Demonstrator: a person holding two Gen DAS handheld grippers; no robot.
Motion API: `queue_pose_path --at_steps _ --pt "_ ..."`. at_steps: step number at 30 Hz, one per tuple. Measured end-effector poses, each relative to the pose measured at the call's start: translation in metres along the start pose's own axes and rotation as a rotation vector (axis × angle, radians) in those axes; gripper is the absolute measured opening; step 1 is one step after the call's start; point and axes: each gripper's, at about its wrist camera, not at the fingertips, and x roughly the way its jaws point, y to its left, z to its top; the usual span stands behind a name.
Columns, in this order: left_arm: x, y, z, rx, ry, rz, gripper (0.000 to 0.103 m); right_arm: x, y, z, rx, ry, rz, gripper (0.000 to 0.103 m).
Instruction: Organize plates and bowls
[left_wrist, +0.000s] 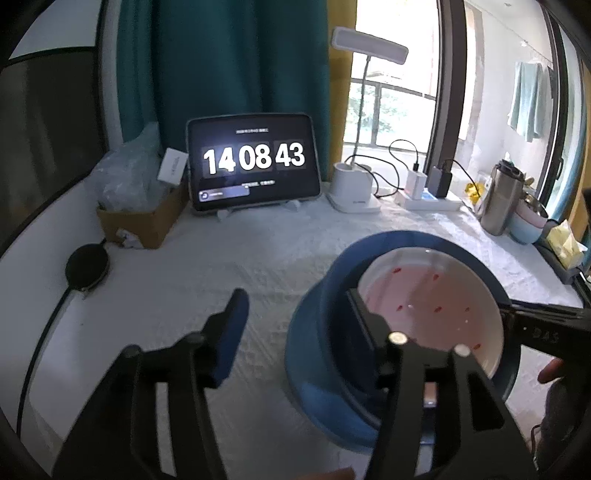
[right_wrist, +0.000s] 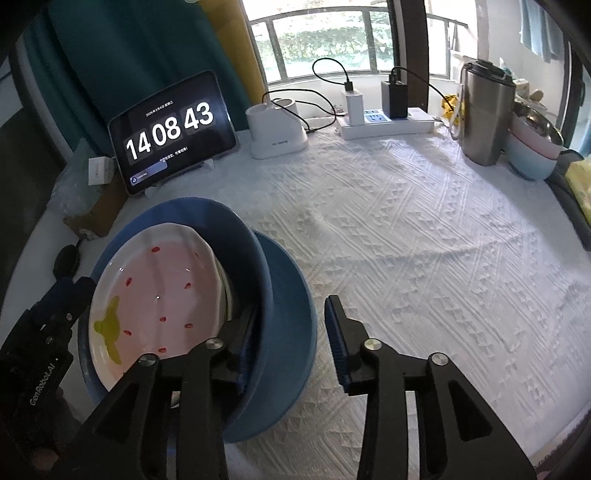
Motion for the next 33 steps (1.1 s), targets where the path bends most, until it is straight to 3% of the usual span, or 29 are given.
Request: queue_pose_path --at_steps 3,5,6,19,33 --pt "-0.008 0.002 -0.001 -0.026 -0.013 -0.012 0.078 -0.010 -0.003 -0.002 0.008 -0.035 -0.009 0.048" --pt "-0.014 0.002 0.000 -0.026 -0.034 -0.007 0.080 -0.016 -0.005 -0.002 0.011 -0.049 0.001 0.059" --pt "-0.017 0.001 0.000 -0.024 -0.040 -0.012 0.080 -0.018 -0.005 -0.003 0.008 -0.053 0.007 0.060" --pt "-0.059 -0.016 -0.010 0.002 -0.102 -0.074 0.086 -0.054 -0.008 -0.022 -0.018 -0.118 -0.015 0.061" --pt "-0.128 -0.038 -0.024 0.026 -0.266 -0.127 0.092 -0.113 -0.027 -0.052 -0.037 -0.242 -0.091 0.061"
